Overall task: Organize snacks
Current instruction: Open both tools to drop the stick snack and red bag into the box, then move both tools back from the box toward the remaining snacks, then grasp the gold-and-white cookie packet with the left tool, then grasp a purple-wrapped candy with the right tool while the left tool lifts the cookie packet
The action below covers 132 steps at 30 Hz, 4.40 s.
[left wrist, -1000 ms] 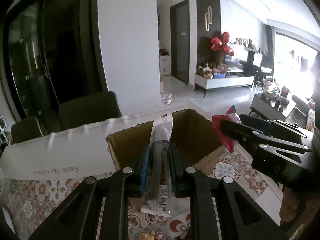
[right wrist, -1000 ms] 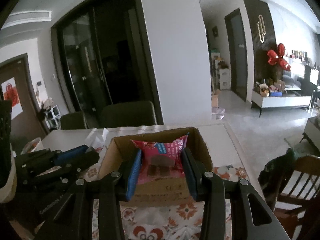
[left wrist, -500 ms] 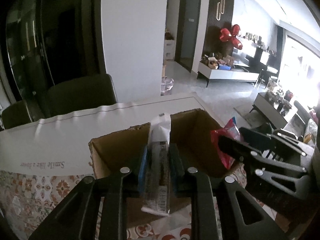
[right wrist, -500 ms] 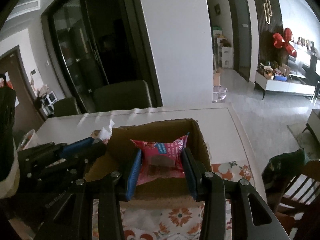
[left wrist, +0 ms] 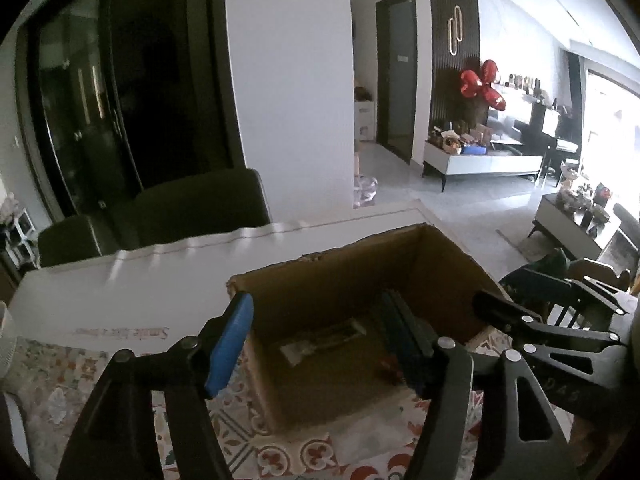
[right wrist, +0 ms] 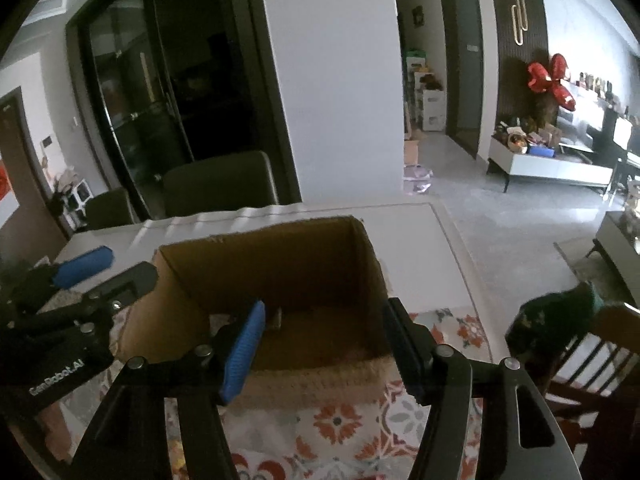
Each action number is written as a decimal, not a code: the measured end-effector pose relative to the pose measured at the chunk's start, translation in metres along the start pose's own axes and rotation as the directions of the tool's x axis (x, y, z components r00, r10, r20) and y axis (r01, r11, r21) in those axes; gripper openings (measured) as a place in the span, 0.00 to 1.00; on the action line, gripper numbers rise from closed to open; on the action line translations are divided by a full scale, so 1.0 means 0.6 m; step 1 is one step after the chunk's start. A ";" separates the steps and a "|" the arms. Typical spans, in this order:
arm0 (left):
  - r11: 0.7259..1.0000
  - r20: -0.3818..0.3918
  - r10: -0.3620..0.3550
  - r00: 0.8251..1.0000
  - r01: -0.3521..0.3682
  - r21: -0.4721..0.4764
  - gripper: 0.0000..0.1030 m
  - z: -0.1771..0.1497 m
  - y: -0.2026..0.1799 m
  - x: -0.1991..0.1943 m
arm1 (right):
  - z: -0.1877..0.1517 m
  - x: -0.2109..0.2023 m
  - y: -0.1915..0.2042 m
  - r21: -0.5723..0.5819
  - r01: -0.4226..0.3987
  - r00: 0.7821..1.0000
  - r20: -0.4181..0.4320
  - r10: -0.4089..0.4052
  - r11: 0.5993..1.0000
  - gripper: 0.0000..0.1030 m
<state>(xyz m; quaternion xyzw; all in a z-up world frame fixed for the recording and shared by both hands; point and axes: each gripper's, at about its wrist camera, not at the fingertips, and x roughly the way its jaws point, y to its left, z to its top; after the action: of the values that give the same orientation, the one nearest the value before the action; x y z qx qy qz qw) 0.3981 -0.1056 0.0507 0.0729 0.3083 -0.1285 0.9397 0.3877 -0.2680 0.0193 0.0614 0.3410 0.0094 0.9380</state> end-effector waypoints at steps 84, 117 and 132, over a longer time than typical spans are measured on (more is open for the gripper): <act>0.952 -0.204 -0.172 0.964 0.216 0.217 0.55 -0.483 -0.058 -0.145 | -0.449 -0.132 0.070 -0.023 0.113 0.993 -0.034 -0.114 0.993 0.69; 0.949 -0.180 -0.301 0.936 0.313 0.040 0.19 -0.399 -0.084 -0.085 | -0.423 -0.049 0.030 0.099 0.076 0.989 -0.138 -0.062 0.992 0.22; 0.957 -0.169 -0.288 0.943 0.288 -0.023 0.19 -0.375 -0.076 -0.093 | -0.405 -0.093 0.035 0.102 0.049 0.996 -0.078 -0.041 0.994 0.17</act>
<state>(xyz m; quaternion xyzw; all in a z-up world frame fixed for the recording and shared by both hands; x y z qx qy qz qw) 0.2156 -0.0896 -0.0986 0.0386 0.3946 -0.2578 0.8811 0.1898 -0.2240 -0.1273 0.1022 0.3776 -0.0274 0.9199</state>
